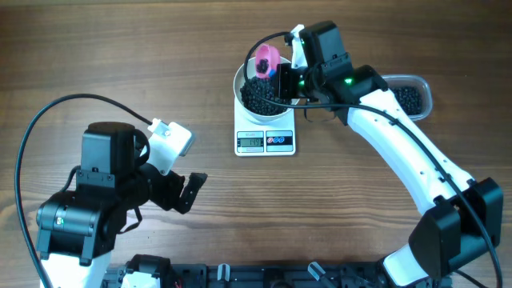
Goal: Scoop item into bowl and weigh 150g on scale
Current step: 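Hold the pink scoop tipped over the white bowl with the right gripper, pouring slowly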
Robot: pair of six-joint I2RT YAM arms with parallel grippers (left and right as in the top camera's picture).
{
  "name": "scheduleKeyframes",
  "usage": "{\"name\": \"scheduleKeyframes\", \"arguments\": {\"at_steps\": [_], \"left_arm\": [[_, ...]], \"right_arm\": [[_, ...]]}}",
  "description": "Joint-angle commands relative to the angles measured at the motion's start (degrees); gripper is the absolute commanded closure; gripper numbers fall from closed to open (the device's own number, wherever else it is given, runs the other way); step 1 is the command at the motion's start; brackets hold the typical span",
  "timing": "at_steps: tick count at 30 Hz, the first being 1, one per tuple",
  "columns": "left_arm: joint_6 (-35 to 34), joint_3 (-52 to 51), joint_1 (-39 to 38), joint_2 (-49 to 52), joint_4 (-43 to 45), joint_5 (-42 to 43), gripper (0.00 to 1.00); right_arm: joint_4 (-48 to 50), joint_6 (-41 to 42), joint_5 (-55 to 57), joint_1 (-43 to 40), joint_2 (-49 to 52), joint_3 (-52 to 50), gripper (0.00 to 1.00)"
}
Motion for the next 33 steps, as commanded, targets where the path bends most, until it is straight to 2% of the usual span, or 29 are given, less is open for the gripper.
{"name": "scheduleKeyframes", "arguments": {"at_steps": [1, 3, 11, 13, 15, 21, 25, 27, 30, 33], "left_arm": [[1.16, 0.85, 0.39, -0.09, 0.17, -0.13, 0.0], [1.16, 0.85, 0.42, -0.09, 0.17, -0.13, 0.0], [1.16, 0.85, 0.42, -0.09, 0.17, -0.13, 0.0], [1.16, 0.85, 0.42, -0.09, 0.17, -0.13, 0.0], [1.16, 0.85, 0.39, -0.09, 0.17, -0.13, 0.0], [1.16, 0.85, 0.42, -0.09, 0.17, -0.13, 0.0], [1.16, 0.85, 0.42, -0.09, 0.17, -0.13, 0.0], [1.16, 0.85, 0.42, -0.09, 0.17, -0.13, 0.0], [1.16, 0.85, 0.42, -0.09, 0.17, -0.13, 0.0], [1.16, 0.85, 0.39, -0.09, 0.17, -0.13, 0.0]], "right_arm": [[-3.5, -0.17, 3.15, 0.37, 0.72, 0.66, 0.96], [-6.75, -0.2, 6.62, 0.63, 0.72, 0.66, 0.96], [-0.5, -0.35, 1.6, 0.61, 0.76, 0.66, 0.96], [-4.24, -4.17, 3.13, 0.61, 1.53, 0.57, 0.96], [-3.61, -1.49, 2.67, 0.61, 1.44, 0.57, 0.95], [-4.55, -2.36, 4.74, 0.55, 1.79, 0.57, 0.96], [-0.44, -1.38, -0.07, 0.55, 1.73, 0.57, 0.96], [-4.46, -1.46, 5.46, 0.55, 2.43, 0.57, 0.96], [-1.44, 0.92, 0.55, 0.55, 1.97, 0.59, 0.96], [-2.21, 0.09, 1.57, 0.55, 2.29, 0.57, 0.96]]}}
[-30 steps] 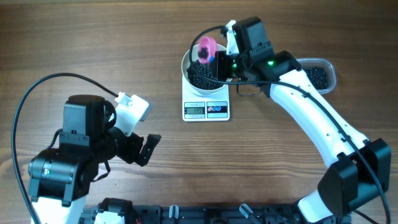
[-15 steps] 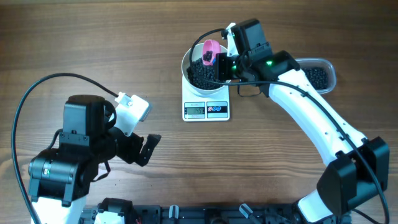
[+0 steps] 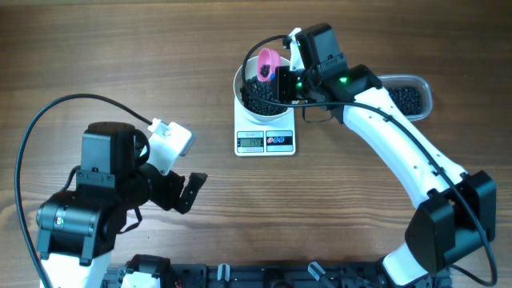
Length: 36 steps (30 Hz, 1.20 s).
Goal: Scoop item into bowl and weigh 150g on scale
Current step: 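Hold the pink scoop tipped over the white bowl with the right gripper, pouring slowly, then lift the pink scoop away from the bowl toward the bean tub with the right gripper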
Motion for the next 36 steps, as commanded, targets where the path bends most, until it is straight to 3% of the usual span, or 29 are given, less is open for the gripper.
{"name": "scheduleKeyframes", "arguments": {"at_steps": [1, 16, 25, 36], "left_arm": [[1.16, 0.85, 0.39, -0.09, 0.17, -0.13, 0.0], [1.16, 0.85, 0.42, -0.09, 0.17, -0.13, 0.0], [1.16, 0.85, 0.42, -0.09, 0.17, -0.13, 0.0], [1.16, 0.85, 0.42, -0.09, 0.17, -0.13, 0.0]], "right_arm": [[-0.7, 1.14, -1.36, 0.28, 0.52, 0.55, 0.96], [8.59, 11.3, -8.04, -0.35, 0.44, 0.55, 0.96], [16.24, 12.85, -15.52, -8.37, 0.44, 0.55, 0.96], [15.13, 12.59, -16.24, -17.79, 0.42, 0.55, 0.96]]}}
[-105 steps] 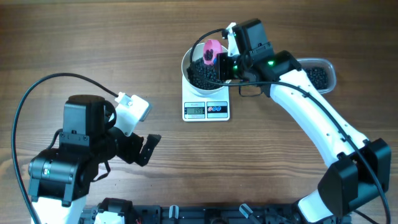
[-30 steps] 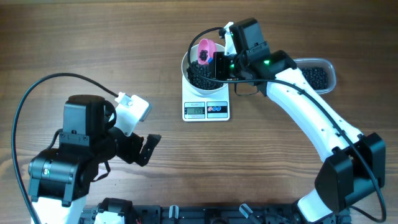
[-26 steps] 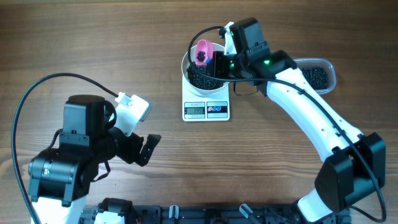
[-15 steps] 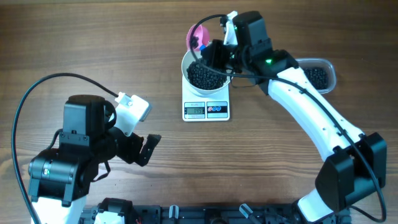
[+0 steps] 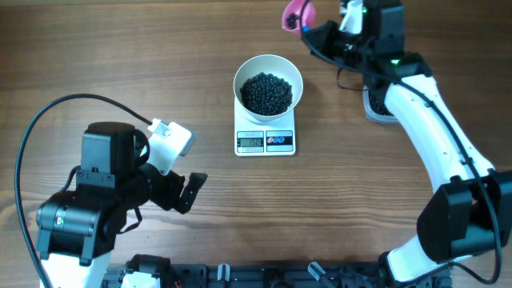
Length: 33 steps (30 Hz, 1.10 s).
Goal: Scoop item into bowl and weigh 150g on scale
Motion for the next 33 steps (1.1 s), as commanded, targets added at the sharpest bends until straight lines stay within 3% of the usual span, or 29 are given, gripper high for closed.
{"name": "scheduleKeyframes", "arguments": {"at_steps": [1, 12, 19, 29, 33], "left_arm": [[1.16, 0.85, 0.42, -0.09, 0.17, -0.13, 0.0], [1.16, 0.85, 0.42, -0.09, 0.17, -0.13, 0.0], [1.16, 0.85, 0.42, -0.09, 0.17, -0.13, 0.0], [1.16, 0.85, 0.42, -0.09, 0.17, -0.13, 0.0], [1.16, 0.85, 0.39, -0.09, 0.17, -0.13, 0.0]], "right_arm": [[-1.22, 0.15, -1.57, -2.12, 0.35, 0.55, 0.96], [-5.46, -1.09, -3.67, -2.38, -0.35, 0.55, 0.96], [-6.95, -1.31, 2.21, -3.5, -4.94, 0.55, 0.96], [-31.63, -6.99, 18.91, -10.54, -13.9, 0.55, 0.96], [-37.03, -7.34, 27.34, -10.54, -13.55, 0.52, 0.96]]}}
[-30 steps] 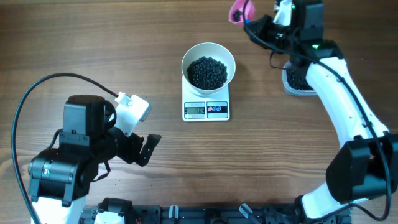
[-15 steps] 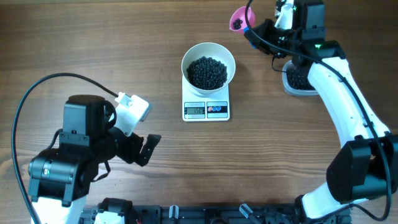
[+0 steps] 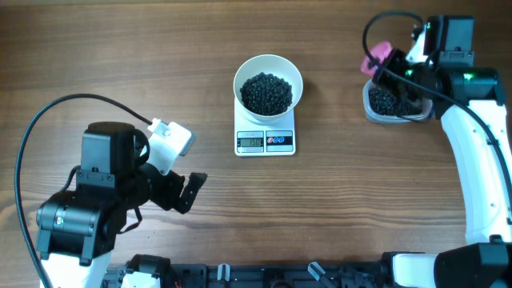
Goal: Scoop item into bowl and weigh 150g on scale
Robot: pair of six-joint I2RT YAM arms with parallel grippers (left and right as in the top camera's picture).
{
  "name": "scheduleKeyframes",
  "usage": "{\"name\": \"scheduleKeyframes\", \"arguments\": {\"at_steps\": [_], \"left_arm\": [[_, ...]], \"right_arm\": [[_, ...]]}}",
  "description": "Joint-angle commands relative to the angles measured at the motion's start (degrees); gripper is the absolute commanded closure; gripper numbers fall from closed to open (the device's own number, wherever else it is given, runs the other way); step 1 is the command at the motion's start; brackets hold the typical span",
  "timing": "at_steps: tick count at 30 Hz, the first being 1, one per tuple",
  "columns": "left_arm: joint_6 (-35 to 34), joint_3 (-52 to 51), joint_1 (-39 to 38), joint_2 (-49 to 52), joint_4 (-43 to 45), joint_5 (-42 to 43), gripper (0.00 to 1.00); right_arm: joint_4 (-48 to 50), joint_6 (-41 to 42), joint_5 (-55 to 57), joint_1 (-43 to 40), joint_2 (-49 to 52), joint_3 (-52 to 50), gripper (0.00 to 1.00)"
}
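Observation:
A white bowl (image 3: 268,70) heaped with small black beans stands on a white digital scale (image 3: 266,142) at the table's middle back. At the far right, my right gripper (image 3: 398,70) is shut on the handle of a pink scoop (image 3: 375,58). The scoop hangs over the left end of a clear container of black beans (image 3: 387,103). My left gripper (image 3: 192,193) rests low at the left front, well away from the scale, its fingers apart and empty. The scale's display is too small to read.
The left arm's black base and looping cable (image 3: 48,120) fill the front left. The right arm's white link (image 3: 480,160) runs down the right edge. A dark rail (image 3: 264,278) lines the front edge.
My right gripper, holding the pink scoop, has moved from behind the bowl at the back edge to the right. It now sits over the bean container. The left arm is unchanged.
At first my right gripper held the scoop in the bowl on the scale, and it was still there a second later. Then the scoop was clear of the bowl at the back edge. It is now over the bean container at the right.

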Motion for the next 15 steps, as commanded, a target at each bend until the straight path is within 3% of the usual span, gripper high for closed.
{"name": "scheduleKeyframes", "arguments": {"at_steps": [1, 7, 15], "left_arm": [[1.16, 0.85, 0.42, -0.09, 0.17, -0.15, 0.0], [1.16, 0.85, 0.42, -0.09, 0.17, -0.15, 0.0], [1.16, 0.85, 0.39, -0.09, 0.15, -0.15, 0.0]], "right_arm": [[-3.21, -1.77, 11.91, -0.04, -0.48, 0.39, 0.96], [-6.54, -5.25, 17.94, -0.15, -0.48, -2.49, 0.96], [-3.96, -9.07, 20.52, -0.15, 3.28, -7.13, 0.95]]}}
